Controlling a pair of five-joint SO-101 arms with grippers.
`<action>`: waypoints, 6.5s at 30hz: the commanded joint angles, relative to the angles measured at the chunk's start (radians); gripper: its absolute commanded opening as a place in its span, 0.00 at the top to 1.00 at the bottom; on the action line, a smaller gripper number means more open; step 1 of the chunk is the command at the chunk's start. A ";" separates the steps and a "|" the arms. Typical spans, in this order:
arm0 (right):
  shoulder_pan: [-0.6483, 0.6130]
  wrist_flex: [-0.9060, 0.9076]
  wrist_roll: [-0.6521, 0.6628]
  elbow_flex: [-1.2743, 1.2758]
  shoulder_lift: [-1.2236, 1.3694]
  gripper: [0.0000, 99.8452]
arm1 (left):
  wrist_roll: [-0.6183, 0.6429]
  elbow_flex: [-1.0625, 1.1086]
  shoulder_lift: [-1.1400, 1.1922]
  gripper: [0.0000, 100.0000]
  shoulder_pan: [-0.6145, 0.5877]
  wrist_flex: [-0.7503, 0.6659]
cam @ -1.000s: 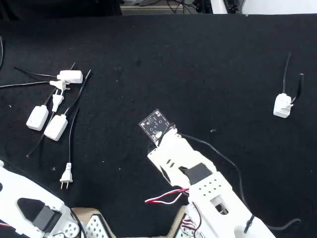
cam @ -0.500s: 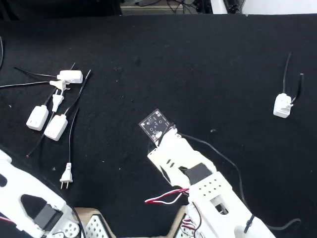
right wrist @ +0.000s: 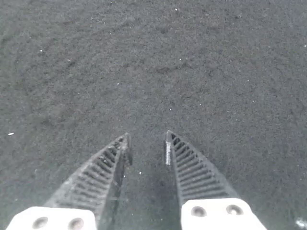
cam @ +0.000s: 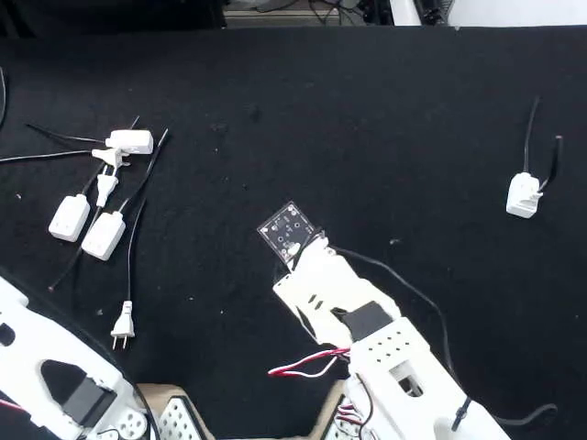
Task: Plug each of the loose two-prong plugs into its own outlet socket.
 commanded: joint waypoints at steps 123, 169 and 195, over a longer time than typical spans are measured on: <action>0.400 -0.114 -0.241 -0.056 -0.027 0.90 | -0.026 1.980 -1.597 0.80 1.167 -0.345; 0.483 -0.114 -0.247 -0.073 -0.027 0.90 | 0.137 2.083 -1.418 0.79 1.228 -0.684; 0.440 -0.112 -0.241 -0.071 -0.027 0.90 | 0.063 2.199 -1.467 0.80 1.009 -0.278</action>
